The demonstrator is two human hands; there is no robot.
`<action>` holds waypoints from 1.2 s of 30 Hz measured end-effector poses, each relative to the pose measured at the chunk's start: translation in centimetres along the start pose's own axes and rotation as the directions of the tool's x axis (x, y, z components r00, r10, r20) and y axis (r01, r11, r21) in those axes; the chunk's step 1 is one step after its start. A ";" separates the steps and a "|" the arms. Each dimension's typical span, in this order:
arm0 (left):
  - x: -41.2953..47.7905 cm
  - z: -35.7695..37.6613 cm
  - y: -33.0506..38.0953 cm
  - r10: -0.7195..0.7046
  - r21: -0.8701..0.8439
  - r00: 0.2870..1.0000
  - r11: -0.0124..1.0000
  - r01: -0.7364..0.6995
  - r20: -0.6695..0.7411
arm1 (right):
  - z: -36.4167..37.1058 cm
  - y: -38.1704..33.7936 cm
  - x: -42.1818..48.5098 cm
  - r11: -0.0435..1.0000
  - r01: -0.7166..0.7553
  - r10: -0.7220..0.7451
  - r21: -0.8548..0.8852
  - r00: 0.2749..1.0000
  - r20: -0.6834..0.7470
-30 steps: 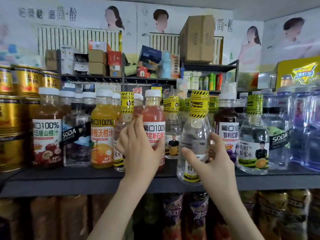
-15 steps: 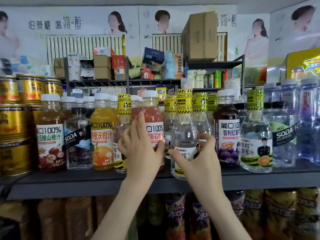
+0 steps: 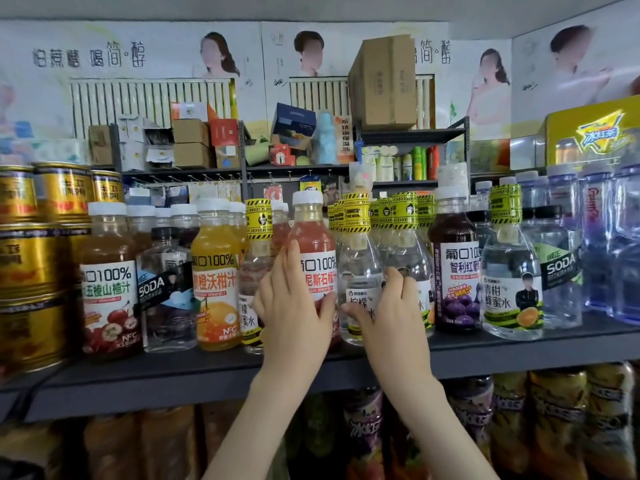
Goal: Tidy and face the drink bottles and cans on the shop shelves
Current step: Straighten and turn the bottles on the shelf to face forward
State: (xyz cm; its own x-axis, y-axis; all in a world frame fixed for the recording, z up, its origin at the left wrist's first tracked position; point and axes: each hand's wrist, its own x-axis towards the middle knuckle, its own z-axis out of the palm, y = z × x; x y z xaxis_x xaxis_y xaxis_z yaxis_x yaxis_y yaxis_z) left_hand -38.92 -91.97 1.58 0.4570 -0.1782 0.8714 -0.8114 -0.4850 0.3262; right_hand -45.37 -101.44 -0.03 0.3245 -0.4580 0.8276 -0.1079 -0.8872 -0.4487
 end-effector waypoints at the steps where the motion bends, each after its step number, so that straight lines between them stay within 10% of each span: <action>1: 0.0 0.0 0.0 -0.002 -0.005 1.000 1.000 0.002 0.008 | 0.1 -0.1 0.3 1.000 -0.005 0.005 -0.006 1.000 0.016; 7: -0.6 0.4 1.0 0.038 0.025 0.993 0.999 -0.035 -0.111 | -1.1 0.3 1.0 0.999 -0.012 0.009 0.038 0.998 0.068; 15: -1.5 2.9 6.6 0.213 -0.145 0.975 0.965 -0.220 -0.065 | -8.5 7.3 2.3 0.975 -0.188 0.131 -0.118 0.916 -0.380; 28: 1.8 5.8 11.6 0.119 0.104 0.993 0.987 -0.120 0.017 | -9.6 11.5 3.4 0.946 -0.297 0.274 -0.132 0.947 -0.170; 36: 2.4 7.9 15.4 0.226 -0.124 0.968 0.969 -0.212 0.112 | -10.2 12.5 3.5 0.952 -0.305 0.298 -0.003 0.933 -0.201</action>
State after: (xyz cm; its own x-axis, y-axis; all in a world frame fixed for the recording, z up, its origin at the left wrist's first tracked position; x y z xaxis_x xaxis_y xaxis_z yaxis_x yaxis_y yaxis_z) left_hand -47.44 -106.64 5.82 0.2999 -0.3778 0.8760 -0.9286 -0.3262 0.1772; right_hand -55.13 -114.71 0.74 0.0817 -0.7029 0.7065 -0.2047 -0.7056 -0.6784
